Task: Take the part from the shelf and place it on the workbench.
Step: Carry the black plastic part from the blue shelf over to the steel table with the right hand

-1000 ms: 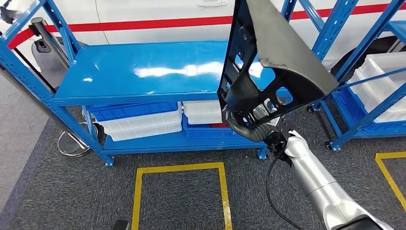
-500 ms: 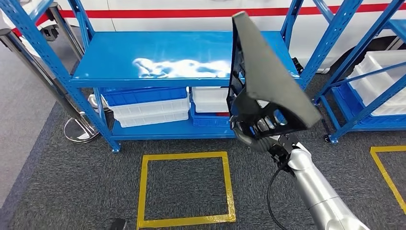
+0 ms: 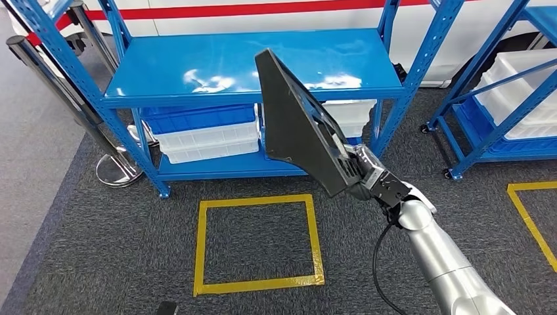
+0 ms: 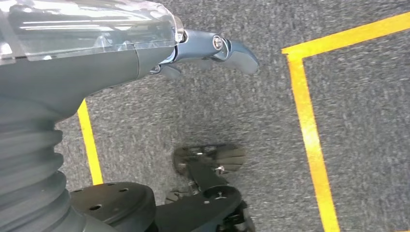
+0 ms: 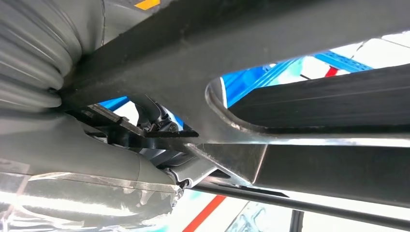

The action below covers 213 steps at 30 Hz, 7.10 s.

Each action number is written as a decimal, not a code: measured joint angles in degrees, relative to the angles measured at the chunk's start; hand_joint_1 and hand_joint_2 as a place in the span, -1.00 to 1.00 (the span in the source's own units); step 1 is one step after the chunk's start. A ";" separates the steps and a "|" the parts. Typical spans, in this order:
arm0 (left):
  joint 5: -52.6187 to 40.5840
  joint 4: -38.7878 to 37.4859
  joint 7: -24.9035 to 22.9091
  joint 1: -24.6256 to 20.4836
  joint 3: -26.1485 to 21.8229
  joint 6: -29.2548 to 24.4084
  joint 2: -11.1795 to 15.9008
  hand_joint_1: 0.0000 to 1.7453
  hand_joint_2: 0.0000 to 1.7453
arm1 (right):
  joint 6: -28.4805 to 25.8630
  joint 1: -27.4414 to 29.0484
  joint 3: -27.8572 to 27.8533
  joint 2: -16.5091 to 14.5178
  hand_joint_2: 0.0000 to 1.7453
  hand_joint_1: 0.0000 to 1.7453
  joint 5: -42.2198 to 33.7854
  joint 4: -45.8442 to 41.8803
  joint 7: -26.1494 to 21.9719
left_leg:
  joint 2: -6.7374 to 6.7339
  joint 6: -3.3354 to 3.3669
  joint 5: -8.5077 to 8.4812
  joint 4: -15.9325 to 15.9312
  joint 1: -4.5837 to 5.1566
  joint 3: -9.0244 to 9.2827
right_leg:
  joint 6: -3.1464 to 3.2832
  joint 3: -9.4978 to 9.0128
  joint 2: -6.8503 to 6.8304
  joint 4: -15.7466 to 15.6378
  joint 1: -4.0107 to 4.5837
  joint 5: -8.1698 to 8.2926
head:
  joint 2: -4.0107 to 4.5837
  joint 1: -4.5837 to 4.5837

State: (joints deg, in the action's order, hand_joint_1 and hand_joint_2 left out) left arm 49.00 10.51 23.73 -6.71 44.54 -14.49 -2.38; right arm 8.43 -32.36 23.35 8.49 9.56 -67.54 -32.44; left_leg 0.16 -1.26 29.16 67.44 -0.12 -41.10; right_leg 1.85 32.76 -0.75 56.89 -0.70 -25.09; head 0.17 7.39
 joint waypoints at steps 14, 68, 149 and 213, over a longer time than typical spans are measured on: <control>-0.47 -0.01 0.63 0.62 0.11 -0.15 0.10 -1.00 1.00 | -2.53 2.71 -0.90 1.23 1.00 1.00 -1.15 1.03 -1.45 | 0.03 2.27 -3.46 -9.97 -0.71 9.00 | -3.98 7.44 0.26 6.84 -0.72 -1.46 | 0.01 -0.04; 0.78 -0.10 1.47 1.42 0.01 -1.68 0.33 -1.00 1.00 | -30.87 3.21 -13.85 -0.54 1.00 1.00 6.84 1.47 -0.81 | 3.00 3.72 -0.83 -5.60 1.11 9.69 | 0.96 4.49 5.29 2.09 1.92 1.96 | 0.01 -0.07; -0.83 -0.24 -0.19 1.84 1.89 -0.94 0.22 -1.00 1.00 | -38.24 5.45 -17.94 -1.88 1.00 1.00 26.08 0.55 9.46 | -7.09 1.39 -1.49 -9.67 0.57 9.71 | -3.45 3.11 -2.83 2.16 -0.08 0.46 | 0.00 -0.25; 0.20 -0.28 -0.07 2.28 1.95 -0.45 -0.13 -1.00 1.00 | -39.86 9.69 -24.89 -0.95 1.00 1.00 33.08 -2.73 10.92 | -5.90 1.37 -1.35 -8.43 0.39 8.72 | -1.72 2.02 -1.34 0.99 0.48 0.40 | 0.01 -0.27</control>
State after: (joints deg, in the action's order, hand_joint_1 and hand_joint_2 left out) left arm 49.21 10.23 23.65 -4.43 46.49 -14.93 -2.51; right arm -31.43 -22.67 -1.54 7.54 42.63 -70.28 -21.51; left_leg -5.74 0.11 27.81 59.01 0.26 -32.37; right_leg 0.13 34.78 -2.09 57.88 -0.22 -24.69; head 0.18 7.12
